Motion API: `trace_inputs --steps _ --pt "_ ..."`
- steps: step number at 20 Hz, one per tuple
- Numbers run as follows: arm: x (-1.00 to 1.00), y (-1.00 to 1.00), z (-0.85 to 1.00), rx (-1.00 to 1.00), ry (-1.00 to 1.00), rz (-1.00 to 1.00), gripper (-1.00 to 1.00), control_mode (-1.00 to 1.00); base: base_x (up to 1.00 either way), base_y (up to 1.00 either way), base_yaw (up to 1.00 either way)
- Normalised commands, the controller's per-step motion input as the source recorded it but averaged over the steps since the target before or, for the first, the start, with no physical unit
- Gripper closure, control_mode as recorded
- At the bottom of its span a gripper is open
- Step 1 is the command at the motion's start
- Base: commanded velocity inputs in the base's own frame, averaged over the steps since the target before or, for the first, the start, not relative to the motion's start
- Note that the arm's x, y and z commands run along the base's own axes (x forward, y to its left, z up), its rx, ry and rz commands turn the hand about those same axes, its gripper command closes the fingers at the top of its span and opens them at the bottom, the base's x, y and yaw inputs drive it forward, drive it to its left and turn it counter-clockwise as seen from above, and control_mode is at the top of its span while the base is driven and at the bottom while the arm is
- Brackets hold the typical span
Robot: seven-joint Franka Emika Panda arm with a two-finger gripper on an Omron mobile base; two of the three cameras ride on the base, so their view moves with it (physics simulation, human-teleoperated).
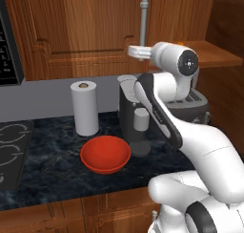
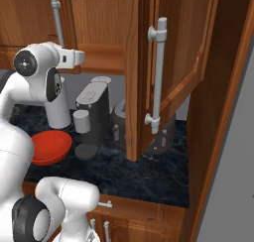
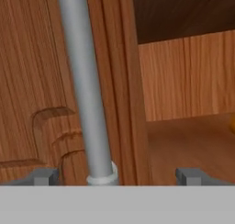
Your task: Open the cabinet. Pick the apple and tangerine from the cabinet and place them into the bowl. Then close the cabinet.
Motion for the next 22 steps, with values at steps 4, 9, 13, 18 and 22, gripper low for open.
trace_inputs --steps 4,9,13,18,22 --pt "0.78 0.00 -0.12 -0.02 0.00 -0.03 -1.00 -1.00 0.00 0.00 0.00" --pt "0.78 0.01 -0.14 -0.03 0.00 -0.05 -1.00 -1.00 0.00 0.00 0.00" --pt "0.80 0.03 -0.13 -0.03 0.00 -0.07 -1.00 -1.00 0.00 0.00 0.00" --pt "0.69 0.02 -0.13 -0.03 0.00 -0.06 1.00 -1.00 0.00 0.00 0.00" --pt "0.16 0.00 -0.01 0.00 0.00 -0.01 1.00 -1.00 0.00 0.00 0.00"
